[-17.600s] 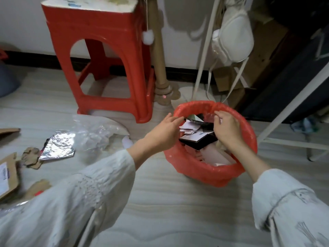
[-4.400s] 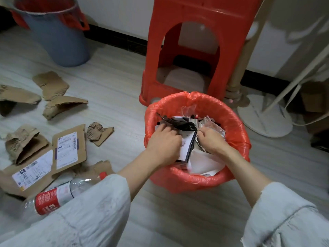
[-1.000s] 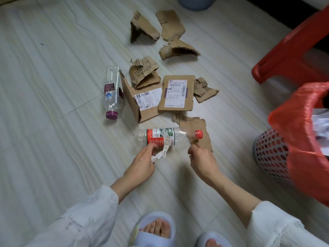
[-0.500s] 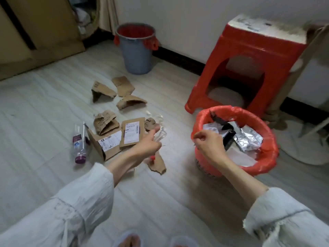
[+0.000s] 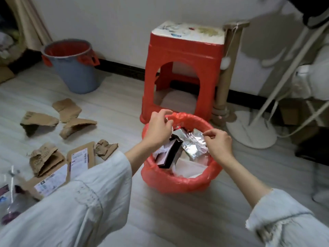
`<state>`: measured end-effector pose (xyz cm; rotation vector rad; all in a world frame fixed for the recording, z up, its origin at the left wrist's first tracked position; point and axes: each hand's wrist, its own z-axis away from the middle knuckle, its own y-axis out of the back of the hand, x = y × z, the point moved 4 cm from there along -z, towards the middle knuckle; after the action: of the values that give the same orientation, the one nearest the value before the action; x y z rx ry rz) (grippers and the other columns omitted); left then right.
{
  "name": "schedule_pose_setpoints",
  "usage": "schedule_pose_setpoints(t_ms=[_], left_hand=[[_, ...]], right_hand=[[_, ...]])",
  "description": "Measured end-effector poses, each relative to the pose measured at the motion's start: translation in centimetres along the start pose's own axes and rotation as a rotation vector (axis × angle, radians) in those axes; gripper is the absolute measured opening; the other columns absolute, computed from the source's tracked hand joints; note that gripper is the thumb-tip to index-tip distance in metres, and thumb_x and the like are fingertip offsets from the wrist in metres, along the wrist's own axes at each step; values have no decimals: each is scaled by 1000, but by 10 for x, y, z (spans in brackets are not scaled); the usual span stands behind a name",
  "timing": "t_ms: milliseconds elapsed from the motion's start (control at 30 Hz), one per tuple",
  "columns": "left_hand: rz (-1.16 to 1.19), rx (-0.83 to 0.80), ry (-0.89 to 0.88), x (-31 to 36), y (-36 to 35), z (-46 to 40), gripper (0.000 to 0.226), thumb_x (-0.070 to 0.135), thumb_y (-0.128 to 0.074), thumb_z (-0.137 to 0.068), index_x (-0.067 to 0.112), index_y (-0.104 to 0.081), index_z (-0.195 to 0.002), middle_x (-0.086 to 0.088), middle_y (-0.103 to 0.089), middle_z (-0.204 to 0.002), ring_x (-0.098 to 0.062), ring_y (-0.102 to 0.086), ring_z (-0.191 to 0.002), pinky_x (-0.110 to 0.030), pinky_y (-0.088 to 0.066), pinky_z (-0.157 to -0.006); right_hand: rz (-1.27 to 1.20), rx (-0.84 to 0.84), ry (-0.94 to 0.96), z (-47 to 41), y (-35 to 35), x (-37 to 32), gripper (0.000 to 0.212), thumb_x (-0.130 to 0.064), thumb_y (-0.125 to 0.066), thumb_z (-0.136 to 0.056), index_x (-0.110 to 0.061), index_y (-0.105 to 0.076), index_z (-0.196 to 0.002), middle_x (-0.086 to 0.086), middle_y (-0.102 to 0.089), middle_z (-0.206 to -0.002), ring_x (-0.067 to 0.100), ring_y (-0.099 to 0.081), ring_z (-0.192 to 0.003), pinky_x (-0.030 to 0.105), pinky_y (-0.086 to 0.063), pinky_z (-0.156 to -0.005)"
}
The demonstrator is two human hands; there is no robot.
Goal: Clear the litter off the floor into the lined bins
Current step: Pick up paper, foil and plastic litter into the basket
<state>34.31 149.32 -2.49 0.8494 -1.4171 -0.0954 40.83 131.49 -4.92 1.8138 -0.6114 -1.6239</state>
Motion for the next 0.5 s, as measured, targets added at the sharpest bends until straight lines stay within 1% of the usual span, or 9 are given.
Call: schedule_pose_setpoints(t_ms=[33, 67, 133, 200, 267, 367, 433, 467, 500], left_hand=[[7, 25, -28, 4, -9, -7, 26, 12, -47, -94, 13, -55, -119, -7, -41, -108, -5, -44, -78, -15, -36, -86], [9, 43, -50, 6, -16, -12, 24, 12, -48, -94, 13, -55, -117, -6, -39, -107, -7, -44, -80, -15, -36, -85], [6, 49, -93, 9, -30, -20, 20, 15, -49, -94, 13, -55, -114, -5, -37, -105, -11, -45, -85, -18, -38, -88], [12, 25, -144, 8, -43, -27, 19, 20, -52, -94, 12, -54, -111, -5, -37, -104, -15, -46, -91, -26, -41, -95], [-34, -32, -176, 4, -52, -29, 25, 29, -55, -92, 12, -53, -112, -8, -39, -106, -20, -45, -100, -32, -39, -99], [-259, -221, -135, -6, -62, -30, 39, 41, -56, -89, 21, -50, -121, -8, -40, -120, -23, -38, -116, -38, -33, -103], [-317, -303, -135, -8, -60, -26, 40, 42, -54, -89, 24, -49, -125, -5, -43, -127, -22, -37, -123, -42, -32, -105], [-304, -311, -144, -9, -57, -25, 38, 40, -53, -90, 24, -51, -124, -5, -46, -128, -21, -38, -125, -42, -33, -106], [-287, -306, -162, -8, -52, -22, 34, 35, -52, -91, 23, -53, -122, -4, -48, -127, -20, -39, -125, -38, -33, -107]], right_hand=[[0, -2, -4, -5, -2, 7, 23, -2, -55, -82, -6, -73, -96, 13, -72, -99, 28, -64, -97, 29, -44, -87], [5, -5, -2, -7, -4, 12, 23, -2, -54, -83, -5, -72, -97, 13, -71, -100, 29, -64, -97, 30, -44, -88], [23, -19, 6, -10, -8, 20, 22, -4, -54, -84, -5, -71, -97, 12, -71, -102, 29, -63, -97, 30, -44, -87], [20, -33, 5, -13, -10, 26, 22, -6, -53, -85, -7, -70, -98, 11, -70, -102, 28, -63, -98, 30, -45, -88], [6, -75, 10, -14, -12, 27, 23, -8, -51, -87, -8, -70, -101, 11, -70, -103, 28, -64, -98, 34, -48, -91], [-26, -146, -3, -13, -15, 25, 27, -7, -47, -89, -9, -68, -106, 14, -71, -102, 31, -65, -98, 44, -49, -92], [-22, -160, -5, -12, -12, 22, 28, -7, -45, -90, -9, -67, -108, 13, -70, -105, 32, -65, -100, 42, -48, -93], [-7, -167, -2, -11, -11, 20, 29, -7, -44, -91, -8, -66, -109, 12, -69, -109, 31, -64, -102, 38, -46, -95], [12, -172, -4, -9, -10, 19, 29, -7, -44, -91, -8, -66, -110, 11, -68, -113, 31, -62, -105, 34, -44, -96]])
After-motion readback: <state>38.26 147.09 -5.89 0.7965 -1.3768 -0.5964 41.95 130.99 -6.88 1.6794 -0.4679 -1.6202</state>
